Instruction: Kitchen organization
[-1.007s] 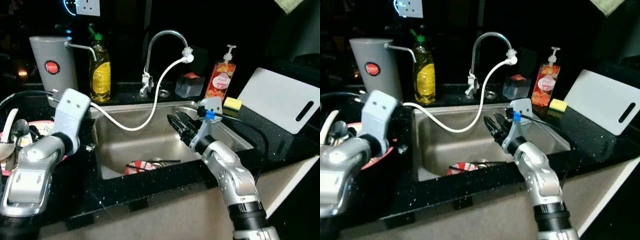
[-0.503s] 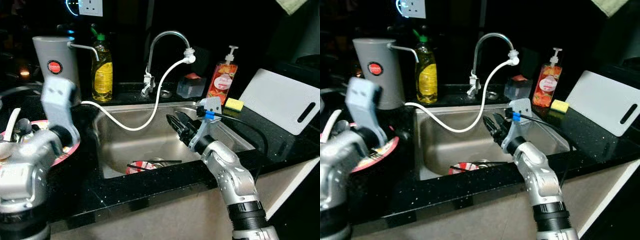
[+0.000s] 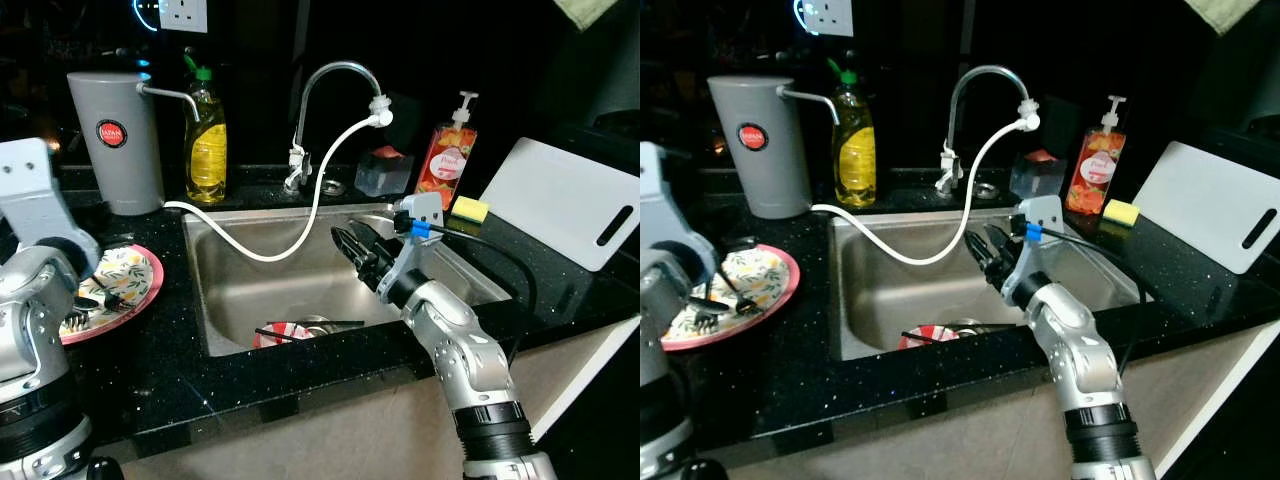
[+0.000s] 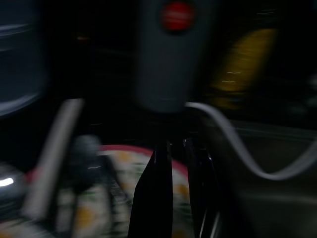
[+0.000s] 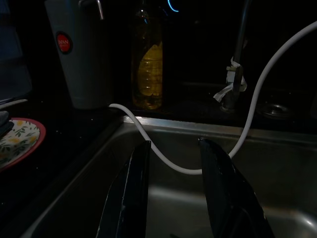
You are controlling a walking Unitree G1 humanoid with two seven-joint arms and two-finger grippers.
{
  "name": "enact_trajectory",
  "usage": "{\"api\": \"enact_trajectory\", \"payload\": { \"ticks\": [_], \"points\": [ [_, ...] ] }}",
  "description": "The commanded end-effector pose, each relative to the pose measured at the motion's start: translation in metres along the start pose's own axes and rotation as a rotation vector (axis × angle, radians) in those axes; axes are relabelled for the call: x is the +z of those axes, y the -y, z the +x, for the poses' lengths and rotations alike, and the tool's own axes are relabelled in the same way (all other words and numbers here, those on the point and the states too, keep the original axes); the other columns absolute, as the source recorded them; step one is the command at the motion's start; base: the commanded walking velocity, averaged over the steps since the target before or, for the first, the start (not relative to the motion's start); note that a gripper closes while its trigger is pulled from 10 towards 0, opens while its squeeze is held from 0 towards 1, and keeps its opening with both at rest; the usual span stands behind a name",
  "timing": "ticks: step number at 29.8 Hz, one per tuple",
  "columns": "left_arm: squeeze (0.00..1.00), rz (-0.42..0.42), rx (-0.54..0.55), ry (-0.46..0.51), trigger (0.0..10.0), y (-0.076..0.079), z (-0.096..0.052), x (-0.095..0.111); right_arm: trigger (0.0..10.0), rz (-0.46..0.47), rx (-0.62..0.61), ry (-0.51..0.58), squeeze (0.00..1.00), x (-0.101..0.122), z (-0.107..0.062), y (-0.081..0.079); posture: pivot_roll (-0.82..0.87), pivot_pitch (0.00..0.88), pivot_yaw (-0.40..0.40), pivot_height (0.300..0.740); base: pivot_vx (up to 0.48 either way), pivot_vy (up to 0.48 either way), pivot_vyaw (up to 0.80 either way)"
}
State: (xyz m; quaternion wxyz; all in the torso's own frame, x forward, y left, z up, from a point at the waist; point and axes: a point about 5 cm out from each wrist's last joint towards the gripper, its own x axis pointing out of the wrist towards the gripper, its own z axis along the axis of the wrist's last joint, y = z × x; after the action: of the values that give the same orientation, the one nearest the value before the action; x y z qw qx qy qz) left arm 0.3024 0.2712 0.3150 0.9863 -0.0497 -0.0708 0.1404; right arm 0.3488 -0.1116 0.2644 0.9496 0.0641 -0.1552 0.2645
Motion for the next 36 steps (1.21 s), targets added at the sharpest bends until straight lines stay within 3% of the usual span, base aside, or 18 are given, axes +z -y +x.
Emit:
{"api": "enact_trajectory", "payload": {
  "ticks": [1,5,9,10,14,15,17,20,21,24,25,29,30,36],
  "points": [
    [0.0,0.037,0.1,0.018,10.0,-0.008,0.003,0.007,10.0,-0.005,-0.019,0.034,0.0,0.009,-0.001,0.005,0.06,0.036,-0.103,0.74,0.0,0.0,0.0],
    [0.0,-0.012,0.176,-0.017,10.0,-0.017,0.004,0.004,10.0,-0.006,-0.026,0.034,0.0,0.009,-0.002,0.005,0.06,0.038,-0.102,0.74,0.0,0.0,0.0],
    [0.0,-0.089,0.194,-0.098,10.0,-0.011,0.006,-0.007,10.0,-0.004,-0.032,0.032,0.0,0.008,-0.003,0.006,0.07,0.041,-0.1,0.74,0.0,0.0,0.0],
    [0.0,-0.02,0.263,-0.114,10.0,-0.011,0.004,-0.013,10.0,-0.002,-0.034,0.03,0.0,0.007,-0.004,0.006,0.07,0.043,-0.101,0.74,0.0,0.0,0.0],
    [0.0,0.076,0.331,-0.088,10.0,-0.013,0.001,-0.015,10.0,0.002,-0.034,0.026,0.0,0.006,-0.003,0.006,0.08,0.043,-0.105,0.74,0.0,0.0,0.0],
    [0.17,0.09,0.356,-0.085,10.0,-0.015,0.001,-0.015,10.0,0.005,-0.03,0.024,0.0,0.004,-0.002,0.005,0.09,0.043,-0.106,0.74,0.0,0.0,0.0],
    [0.22,0.103,0.368,-0.079,10.0,-0.016,0.002,-0.014,10.0,0.007,-0.028,0.023,0.0,0.004,-0.002,0.004,0.09,0.043,-0.106,0.74,0.0,0.0,0.0],
    [0.2,0.134,0.403,-0.06,10.0,-0.017,0.002,-0.011,10.0,0.01,-0.025,0.022,0.0,0.003,-0.001,0.003,0.09,0.037,-0.106,0.74,0.0,0.0,0.0],
    [0.13,0.112,0.413,-0.07,10.0,-0.011,0.001,-0.014,10.0,0.011,-0.022,0.021,0.0,0.003,0.0,0.002,0.08,0.034,-0.105,0.74,0.0,0.0,0.0],
    [0.12,0.094,0.392,-0.096,10.0,0.0,0.001,-0.021,10.0,0.008,-0.021,0.021,0.0,0.003,0.0,0.002,0.09,0.033,-0.103,0.74,0.0,0.0,0.0],
    [0.0,0.137,0.282,-0.11,10.0,0.015,0.002,-0.025,10.0,0.004,-0.022,0.021,0.0,0.003,0.0,0.003,0.08,0.035,-0.102,0.74,0.0,0.0,0.0],
    [0.0,0.148,0.136,-0.163,10.0,0.032,0.003,-0.033,10.0,-0.011,-0.031,0.022,0.0,0.005,-0.001,0.005,0.08,0.033,-0.098,0.74,0.0,0.0,0.0],
    [0.0,0.115,0.144,-0.18,10.0,0.032,0.002,-0.035,10.0,-0.014,-0.033,0.023,0.0,0.005,-0.001,0.006,0.08,0.034,-0.098,0.74,0.0,0.0,0.0],
    [0.0,0.093,0.171,-0.215,10.0,0.028,0.003,-0.042,10.0,-0.016,-0.036,0.027,0.0,0.005,-0.002,0.005,0.08,0.034,-0.091,0.74,0.0,0.0,0.0]
  ]
}}
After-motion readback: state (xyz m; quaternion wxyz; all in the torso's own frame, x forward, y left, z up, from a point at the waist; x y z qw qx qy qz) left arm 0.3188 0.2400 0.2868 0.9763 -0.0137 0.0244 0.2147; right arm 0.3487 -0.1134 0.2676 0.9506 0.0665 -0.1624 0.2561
